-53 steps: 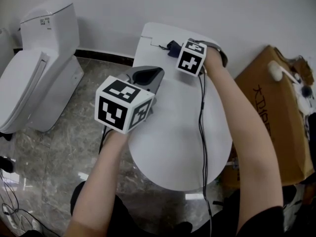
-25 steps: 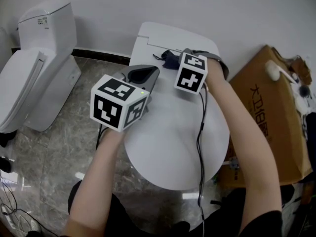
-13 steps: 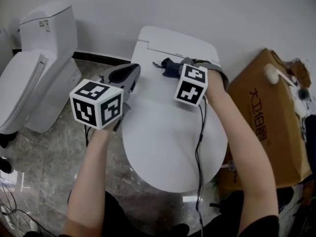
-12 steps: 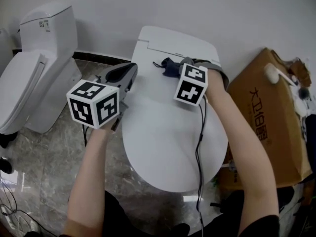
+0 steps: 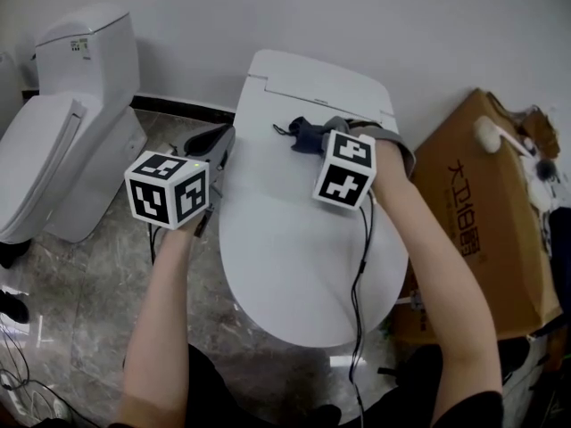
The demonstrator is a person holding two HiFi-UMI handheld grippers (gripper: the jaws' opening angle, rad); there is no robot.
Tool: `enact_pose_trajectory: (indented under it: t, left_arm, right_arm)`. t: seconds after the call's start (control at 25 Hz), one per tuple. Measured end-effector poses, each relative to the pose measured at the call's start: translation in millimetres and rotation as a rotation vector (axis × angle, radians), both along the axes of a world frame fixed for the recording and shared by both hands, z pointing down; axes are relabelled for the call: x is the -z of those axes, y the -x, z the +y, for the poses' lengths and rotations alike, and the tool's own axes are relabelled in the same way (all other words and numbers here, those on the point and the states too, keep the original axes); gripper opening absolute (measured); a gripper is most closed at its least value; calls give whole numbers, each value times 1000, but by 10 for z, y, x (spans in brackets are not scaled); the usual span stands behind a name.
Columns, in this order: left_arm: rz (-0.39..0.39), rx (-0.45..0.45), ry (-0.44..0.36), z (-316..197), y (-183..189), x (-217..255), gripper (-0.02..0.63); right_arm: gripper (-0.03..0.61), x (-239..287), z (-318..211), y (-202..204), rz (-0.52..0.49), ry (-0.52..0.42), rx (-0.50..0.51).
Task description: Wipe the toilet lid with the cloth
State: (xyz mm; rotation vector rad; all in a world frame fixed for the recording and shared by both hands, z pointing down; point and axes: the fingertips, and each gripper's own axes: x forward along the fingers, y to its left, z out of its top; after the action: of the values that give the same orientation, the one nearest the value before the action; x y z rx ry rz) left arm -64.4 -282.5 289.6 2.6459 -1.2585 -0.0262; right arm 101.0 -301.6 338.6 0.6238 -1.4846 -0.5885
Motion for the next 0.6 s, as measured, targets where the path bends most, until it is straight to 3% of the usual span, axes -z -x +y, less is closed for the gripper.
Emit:
enact_pose_trajectory:
  t: [0.28,0.44,0.6]
  left_arm:
    - [0,-6,35,-92,-32,-261,12]
    - [44,-31,49,-113,-143,-302,14]
    - [19,-30,40,-136,-168,-287,14]
  right_arm:
    - [64,2,133,17,-7,-18,13]
    - [64,-5,188,27,-5,-14,19]
    - [64,0,220,38,-11,-16,22]
